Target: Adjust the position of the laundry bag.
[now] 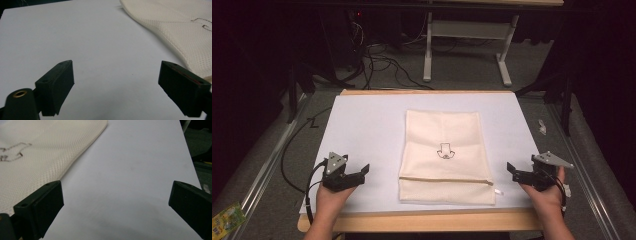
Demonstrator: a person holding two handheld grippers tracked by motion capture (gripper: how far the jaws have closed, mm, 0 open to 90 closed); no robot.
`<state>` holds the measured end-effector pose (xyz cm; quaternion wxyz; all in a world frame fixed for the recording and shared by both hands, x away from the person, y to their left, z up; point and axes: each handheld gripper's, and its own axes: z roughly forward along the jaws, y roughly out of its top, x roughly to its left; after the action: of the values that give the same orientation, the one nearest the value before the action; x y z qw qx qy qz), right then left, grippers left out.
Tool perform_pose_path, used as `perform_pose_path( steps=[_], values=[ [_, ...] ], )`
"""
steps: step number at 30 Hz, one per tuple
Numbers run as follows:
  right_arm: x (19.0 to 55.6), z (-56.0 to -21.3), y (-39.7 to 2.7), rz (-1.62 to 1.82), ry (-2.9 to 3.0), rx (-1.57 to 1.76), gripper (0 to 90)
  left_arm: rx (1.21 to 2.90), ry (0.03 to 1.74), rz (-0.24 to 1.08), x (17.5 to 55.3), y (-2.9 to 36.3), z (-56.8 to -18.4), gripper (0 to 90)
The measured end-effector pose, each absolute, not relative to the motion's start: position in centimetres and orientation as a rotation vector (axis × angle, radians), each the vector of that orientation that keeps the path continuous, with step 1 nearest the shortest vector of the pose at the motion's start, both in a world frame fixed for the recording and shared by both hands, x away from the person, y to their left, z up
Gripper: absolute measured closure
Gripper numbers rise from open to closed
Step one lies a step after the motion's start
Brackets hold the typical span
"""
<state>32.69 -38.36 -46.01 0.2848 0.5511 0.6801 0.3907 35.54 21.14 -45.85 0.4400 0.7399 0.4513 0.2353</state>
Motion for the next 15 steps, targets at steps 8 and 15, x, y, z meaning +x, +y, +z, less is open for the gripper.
perform_pose_path(
  steps=[8, 15],
  values=[
    [32.2, -45.7, -38.6, 1.089, 1.836, 1.481, 0.1, 1.850, 1.129, 0.508, 36.1, 19.8, -46.0, 17.6],
    [32.5, -45.7, -38.2, 1.081, 1.862, 1.466, 1.7, 1.933, 1.103, 0.492, 36.7, 18.3, -46.3, 18.6]
  ],
)
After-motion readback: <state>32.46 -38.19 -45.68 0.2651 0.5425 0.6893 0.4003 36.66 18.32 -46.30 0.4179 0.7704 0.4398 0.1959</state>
